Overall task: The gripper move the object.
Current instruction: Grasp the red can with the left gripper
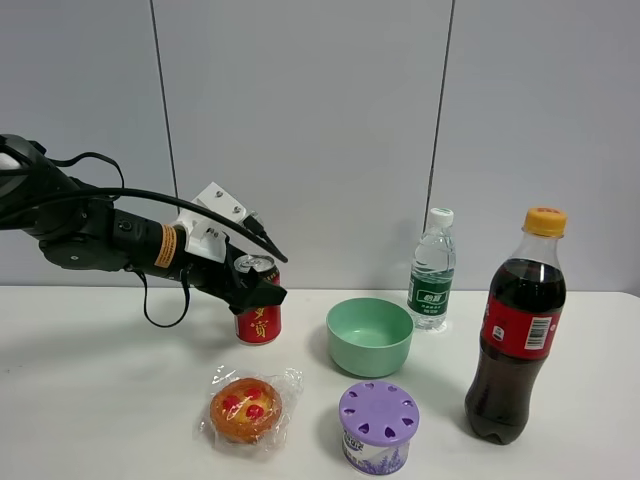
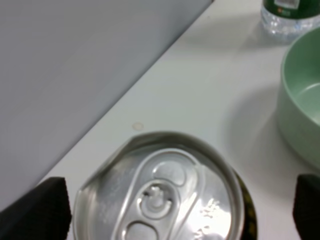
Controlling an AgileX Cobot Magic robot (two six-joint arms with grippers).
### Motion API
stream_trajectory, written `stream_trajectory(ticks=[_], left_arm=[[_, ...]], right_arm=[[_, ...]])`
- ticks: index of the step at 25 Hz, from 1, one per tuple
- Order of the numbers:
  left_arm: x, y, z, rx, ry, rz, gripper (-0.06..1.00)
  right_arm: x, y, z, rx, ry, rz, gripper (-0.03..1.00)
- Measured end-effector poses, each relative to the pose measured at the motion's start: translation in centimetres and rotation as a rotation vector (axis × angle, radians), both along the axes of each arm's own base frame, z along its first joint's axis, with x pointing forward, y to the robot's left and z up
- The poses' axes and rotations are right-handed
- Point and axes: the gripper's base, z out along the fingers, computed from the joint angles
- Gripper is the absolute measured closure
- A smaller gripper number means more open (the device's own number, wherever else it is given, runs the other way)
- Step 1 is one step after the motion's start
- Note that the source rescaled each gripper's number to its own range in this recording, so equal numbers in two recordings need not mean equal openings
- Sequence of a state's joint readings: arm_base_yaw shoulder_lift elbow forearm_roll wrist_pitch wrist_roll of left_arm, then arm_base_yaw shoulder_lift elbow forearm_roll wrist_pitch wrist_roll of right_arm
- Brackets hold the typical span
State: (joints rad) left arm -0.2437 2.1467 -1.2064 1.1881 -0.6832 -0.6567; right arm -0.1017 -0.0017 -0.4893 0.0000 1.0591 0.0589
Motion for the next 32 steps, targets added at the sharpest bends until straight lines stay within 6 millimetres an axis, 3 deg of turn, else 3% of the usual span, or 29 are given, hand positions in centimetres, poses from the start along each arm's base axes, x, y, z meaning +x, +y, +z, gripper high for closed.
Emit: stream_trajectory(ticks=[32], left_arm=[[1.6,-0.8,-2.9,0.034,-0.021,0.023,-0.04]], right_arm=[[0.0,0.0,0.0,0.000,0.000,0.000,-0.03]])
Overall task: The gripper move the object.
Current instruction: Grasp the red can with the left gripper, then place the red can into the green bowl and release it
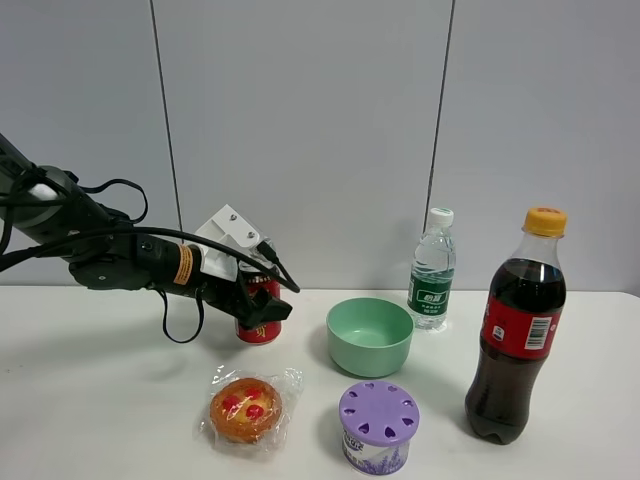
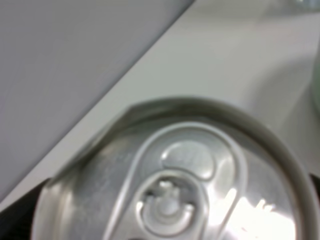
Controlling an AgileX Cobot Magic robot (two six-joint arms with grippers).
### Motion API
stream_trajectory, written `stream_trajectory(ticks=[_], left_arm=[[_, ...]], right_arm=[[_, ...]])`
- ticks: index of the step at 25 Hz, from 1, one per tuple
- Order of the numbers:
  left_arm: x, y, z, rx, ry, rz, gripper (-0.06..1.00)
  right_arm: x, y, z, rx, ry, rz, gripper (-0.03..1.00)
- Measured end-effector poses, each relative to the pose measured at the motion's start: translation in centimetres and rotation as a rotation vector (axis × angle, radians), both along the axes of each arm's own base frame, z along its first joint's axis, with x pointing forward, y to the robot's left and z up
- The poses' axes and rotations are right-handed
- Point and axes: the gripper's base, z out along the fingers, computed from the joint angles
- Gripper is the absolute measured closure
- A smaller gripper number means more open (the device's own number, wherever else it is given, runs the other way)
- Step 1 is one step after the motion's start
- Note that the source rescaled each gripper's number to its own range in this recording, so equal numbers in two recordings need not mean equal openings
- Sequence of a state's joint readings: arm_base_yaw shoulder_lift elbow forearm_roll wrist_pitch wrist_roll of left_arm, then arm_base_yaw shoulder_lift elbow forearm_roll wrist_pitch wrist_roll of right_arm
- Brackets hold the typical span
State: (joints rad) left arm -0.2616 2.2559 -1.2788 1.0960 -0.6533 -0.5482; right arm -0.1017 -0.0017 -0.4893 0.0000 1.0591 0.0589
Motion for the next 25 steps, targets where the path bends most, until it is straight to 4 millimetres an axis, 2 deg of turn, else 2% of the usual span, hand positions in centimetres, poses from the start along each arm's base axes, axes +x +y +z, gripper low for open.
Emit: stream_trajectory(ticks=[2,4,5,6,7,12,18,20,22,25], left_arm=[[0.0,0.0,0.0,0.002,0.006,0.006,0.12],[0.0,0.0,0.0,-0.002,0.011,0.009,0.51],[0.0,0.0,0.0,-0.008,0.015,0.011,0.83],[0.0,-0.1,0.0,-0.021,0.022,0.012,0.91],[0.0,-0.1,0.0,-0.024,0.027,0.014,0.94],[-0.1,-0.2,1.4,-0.038,0.056,0.049,0.94],[-1.6,-1.1,11.3,-0.196,0.009,0.068,0.94],[-2.6,-1.5,13.8,-0.253,0.012,0.048,0.94],[-3.6,-2.3,15.5,-0.281,-0.006,0.003,0.94],[-4.8,-4.0,16.3,-0.281,-0.045,-0.083,0.94]], right_arm=[[0.0,0.0,0.0,0.000,0.000,0.000,-0.03],[0.0,0.0,0.0,0.000,0.000,0.000,-0.03],[0.0,0.0,0.0,0.000,0.000,0.000,-0.03],[0.0,0.0,0.0,0.000,0.000,0.000,-0.03],[0.0,0.0,0.0,0.000,0.000,0.000,-0.03],[0.0,0.0,0.0,0.000,0.000,0.000,-0.03],[0.0,0.0,0.0,0.000,0.000,0.000,-0.03],[0.0,0.0,0.0,0.000,0.000,0.000,-0.03],[0.0,0.0,0.0,0.000,0.000,0.000,-0.03],[0.0,0.0,0.0,0.000,0.000,0.000,-0.03]])
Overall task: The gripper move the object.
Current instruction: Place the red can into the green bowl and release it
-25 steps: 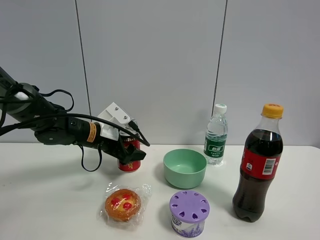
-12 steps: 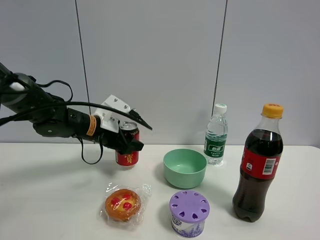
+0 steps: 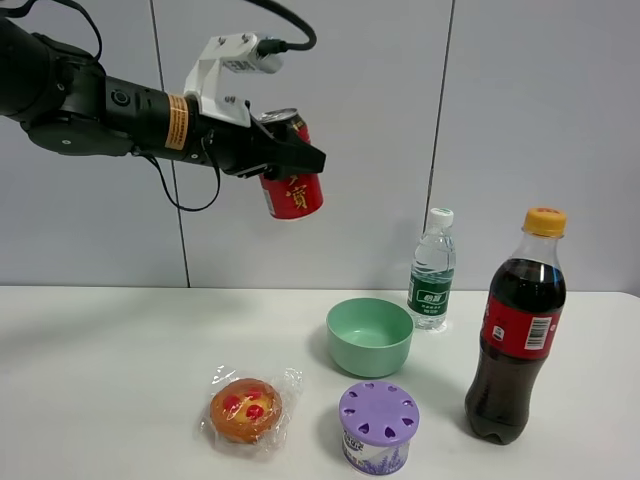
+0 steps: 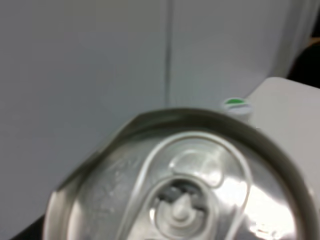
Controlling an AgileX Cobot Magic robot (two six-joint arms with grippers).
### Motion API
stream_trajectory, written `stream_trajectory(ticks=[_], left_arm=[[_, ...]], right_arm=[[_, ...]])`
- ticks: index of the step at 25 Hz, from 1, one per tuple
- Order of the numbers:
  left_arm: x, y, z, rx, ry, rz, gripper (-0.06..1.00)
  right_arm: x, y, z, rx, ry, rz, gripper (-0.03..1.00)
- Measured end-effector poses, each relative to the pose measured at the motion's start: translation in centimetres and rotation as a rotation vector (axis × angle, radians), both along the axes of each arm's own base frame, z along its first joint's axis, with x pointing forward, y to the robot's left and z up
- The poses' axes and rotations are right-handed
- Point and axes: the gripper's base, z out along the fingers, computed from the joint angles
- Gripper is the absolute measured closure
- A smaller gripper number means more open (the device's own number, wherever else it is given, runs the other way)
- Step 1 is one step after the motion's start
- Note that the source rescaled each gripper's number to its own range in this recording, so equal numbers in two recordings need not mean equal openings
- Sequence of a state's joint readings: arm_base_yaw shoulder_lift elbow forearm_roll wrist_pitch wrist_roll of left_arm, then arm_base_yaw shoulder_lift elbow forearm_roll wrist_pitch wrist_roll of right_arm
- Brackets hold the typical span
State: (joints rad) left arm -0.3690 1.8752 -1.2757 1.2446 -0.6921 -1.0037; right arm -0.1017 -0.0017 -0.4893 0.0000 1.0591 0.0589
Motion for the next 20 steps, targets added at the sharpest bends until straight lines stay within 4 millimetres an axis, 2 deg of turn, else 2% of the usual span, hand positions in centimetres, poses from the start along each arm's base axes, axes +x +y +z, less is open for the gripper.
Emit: stream_trajectory(ticks=[6,13,20], left_arm=[[-1.3,-2.7,-1.2,0.083,-0.117,-0.124,0.94],[-1.2,-5.3,-4.8,0.100,-0.074,-0.162,0.94],[-0.6,-7.0,-6.7,0.102,-0.050,-0.183,0.94]], right_arm=[[0.0,0.0,0.0,0.000,0.000,0.000,-0.03],[0.0,0.0,0.0,0.000,0.000,0.000,-0.03],[0.0,0.0,0.0,0.000,0.000,0.000,-0.03]])
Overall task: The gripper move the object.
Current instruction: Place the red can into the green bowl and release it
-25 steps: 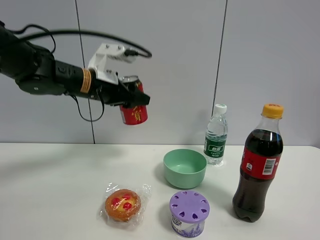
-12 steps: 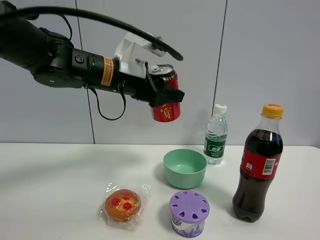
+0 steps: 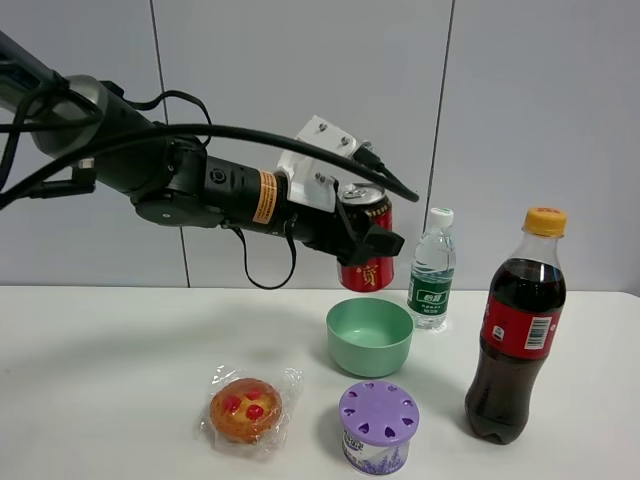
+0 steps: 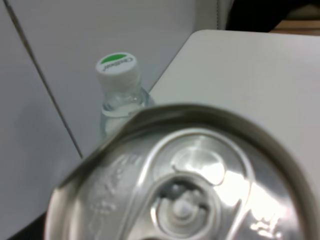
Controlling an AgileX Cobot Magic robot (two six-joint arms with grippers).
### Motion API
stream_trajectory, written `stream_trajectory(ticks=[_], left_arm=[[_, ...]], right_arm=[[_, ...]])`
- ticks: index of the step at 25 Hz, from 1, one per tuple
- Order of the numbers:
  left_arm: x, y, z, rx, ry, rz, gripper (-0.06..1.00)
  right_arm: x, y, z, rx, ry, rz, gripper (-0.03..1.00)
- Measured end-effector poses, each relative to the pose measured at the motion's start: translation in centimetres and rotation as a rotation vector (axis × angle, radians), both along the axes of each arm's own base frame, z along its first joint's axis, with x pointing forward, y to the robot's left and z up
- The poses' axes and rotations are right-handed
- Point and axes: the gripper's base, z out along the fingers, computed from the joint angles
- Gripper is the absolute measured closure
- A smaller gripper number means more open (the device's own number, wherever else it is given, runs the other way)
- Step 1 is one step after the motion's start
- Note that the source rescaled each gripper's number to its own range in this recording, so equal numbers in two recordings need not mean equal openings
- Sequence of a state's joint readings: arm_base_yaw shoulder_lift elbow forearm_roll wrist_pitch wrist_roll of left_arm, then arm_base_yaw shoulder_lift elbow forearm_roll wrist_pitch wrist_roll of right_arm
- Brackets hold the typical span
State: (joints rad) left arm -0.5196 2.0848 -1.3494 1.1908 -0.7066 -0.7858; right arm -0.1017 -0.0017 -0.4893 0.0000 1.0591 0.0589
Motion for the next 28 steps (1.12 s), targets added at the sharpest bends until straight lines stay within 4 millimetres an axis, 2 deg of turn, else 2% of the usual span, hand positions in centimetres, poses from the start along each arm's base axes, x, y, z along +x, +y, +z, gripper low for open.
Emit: stream_trajectory(ticks=[5,10,14,20,28], left_arm=[[0.5,0.0,-2.7,0.056,0.036,0.020,0.94],[0.6,-0.1,-4.1,0.083,0.027,0.011,0.94],[1.0,-0.3,-4.1,0.086,0.010,0.013,0.94],[1.7,-0.9,-2.6,0.051,-0.022,0.014,0.94],[1.6,-1.2,-3.5,0.055,-0.003,0.004,0.94]], right_arm=[[0.0,0.0,0.0,0.000,0.000,0.000,-0.03],[0.0,0.0,0.0,0.000,0.000,0.000,-0.03],[0.0,0.0,0.0,0.000,0.000,0.000,-0.03],[0.0,0.0,0.0,0.000,0.000,0.000,-0.03],[0.0,0.0,0.0,0.000,0.000,0.000,-0.03]])
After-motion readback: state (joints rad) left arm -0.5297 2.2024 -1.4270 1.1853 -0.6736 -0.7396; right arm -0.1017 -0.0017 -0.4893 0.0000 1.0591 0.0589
